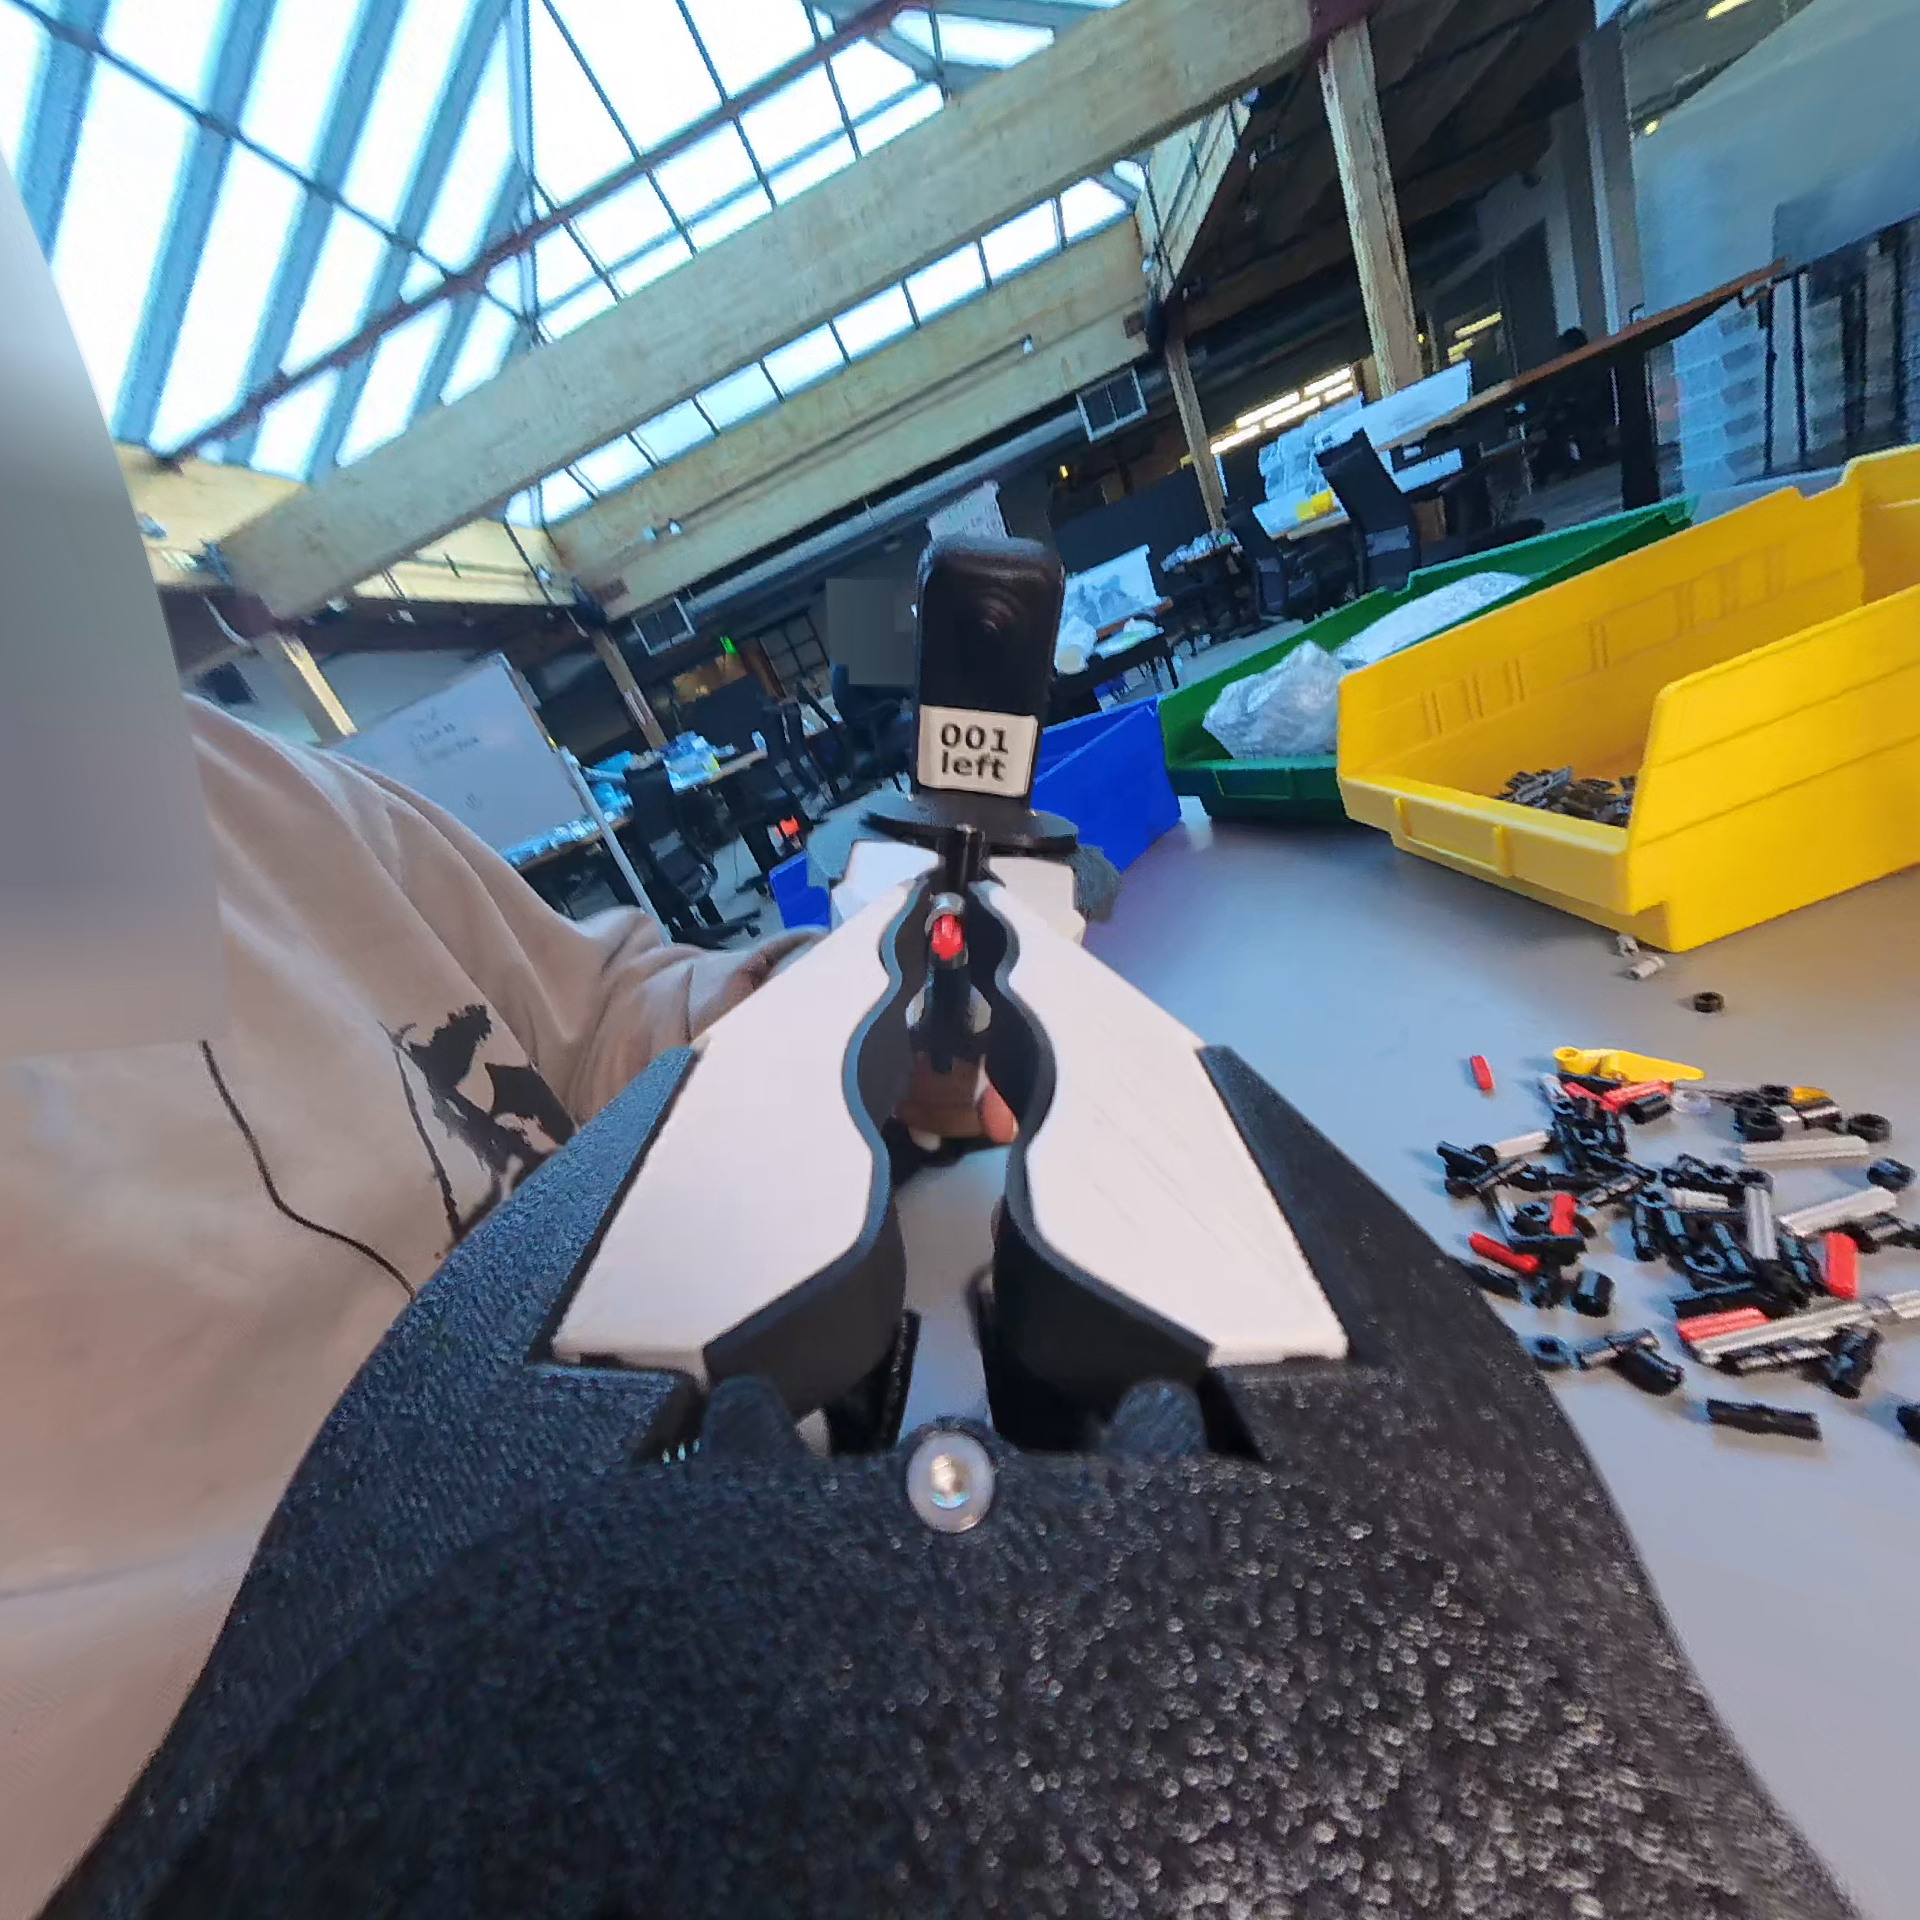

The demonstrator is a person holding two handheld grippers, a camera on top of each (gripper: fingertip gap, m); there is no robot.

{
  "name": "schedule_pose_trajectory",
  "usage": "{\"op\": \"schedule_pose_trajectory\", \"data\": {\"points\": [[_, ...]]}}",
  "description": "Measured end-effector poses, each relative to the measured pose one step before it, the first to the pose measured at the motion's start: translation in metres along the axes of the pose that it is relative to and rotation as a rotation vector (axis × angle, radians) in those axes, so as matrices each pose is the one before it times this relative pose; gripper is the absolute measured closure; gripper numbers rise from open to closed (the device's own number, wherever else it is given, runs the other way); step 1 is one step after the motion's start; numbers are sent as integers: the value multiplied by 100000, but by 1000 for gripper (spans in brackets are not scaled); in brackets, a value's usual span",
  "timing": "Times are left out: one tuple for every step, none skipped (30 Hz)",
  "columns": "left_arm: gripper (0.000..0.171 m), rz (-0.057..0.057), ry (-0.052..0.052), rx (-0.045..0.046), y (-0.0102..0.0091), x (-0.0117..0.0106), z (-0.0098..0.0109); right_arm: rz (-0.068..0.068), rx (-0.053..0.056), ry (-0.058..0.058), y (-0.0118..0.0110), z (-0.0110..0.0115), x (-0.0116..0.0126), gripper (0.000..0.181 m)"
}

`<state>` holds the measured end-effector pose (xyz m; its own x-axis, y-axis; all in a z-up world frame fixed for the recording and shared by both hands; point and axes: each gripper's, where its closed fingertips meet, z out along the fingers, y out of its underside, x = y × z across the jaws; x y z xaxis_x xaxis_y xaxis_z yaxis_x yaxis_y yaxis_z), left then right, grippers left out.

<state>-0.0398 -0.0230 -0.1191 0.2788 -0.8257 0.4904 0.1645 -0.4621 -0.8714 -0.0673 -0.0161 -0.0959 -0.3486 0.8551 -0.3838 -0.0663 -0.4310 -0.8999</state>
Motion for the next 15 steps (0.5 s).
{"op": "schedule_pose_trajectory", "data": {"points": [[169, -956, 1894, 975, -275, 170, 73, 2148, 2891, -1468, -397, 0, -178, 179], [168, 248, 420, 800, -213, -14, 79, 802, 2467, -208, -304, -14, -40, 179], [168, 709, 62, 57, -113, 8, 138, 217, 1282, -234, -190, -51, 7, 178], [168, 263, 711, 185, -202, 125, 161, 578, 1996, -922, -281, -88, -123, 179], [168, 970, 341, -18, -198, 119, 180, 597, 1882, -844, -320, -36, -138, 179], [168, 1112, -535, -786, -130, -4, 171, -843, 1196, -297, -279, -17, -119, 179], [171, 2363, -4023, -6767, 1247, -689, 387, -556, 2861, -460, -627, -95, -157, 176], [169, 3961, -8160, -17543, 4175, -1568, 759, 7989, 25975, -6657, -5278, -1271, -867, 178], [168, -5890, 2848, -6432, 2656, 194, 1089, -4176, 8073, -3974, -3835, -105, -1318, 178], [168, -3396, 4358, 6336, -899, 845, -173, -19091, -7379, 2691, -1120, 445, -949, 178], [168, 8285, -3585, 6706, -2407, 16, -891, -11804, -9873, 1748, 499, 391, -731, 178], [167, 3988, -1191, 4216, -2418, -172, -690, -1852, -4365, 2127, 888, 10, -129, 178], [167, 858, 920, 767, -1554, -53, -273, 3004, -1149, 2986, 1179, -395, 639, 178], [167, 2437, -2348, -2395, -417, -385, -35, 7289, -736, 1380, 1238, -507, 934, 178], [167, 3539, -4344, -1679, 117, -605, -57, 4767, -3236, 1912, 1144, -404, 1084, 178]]}}
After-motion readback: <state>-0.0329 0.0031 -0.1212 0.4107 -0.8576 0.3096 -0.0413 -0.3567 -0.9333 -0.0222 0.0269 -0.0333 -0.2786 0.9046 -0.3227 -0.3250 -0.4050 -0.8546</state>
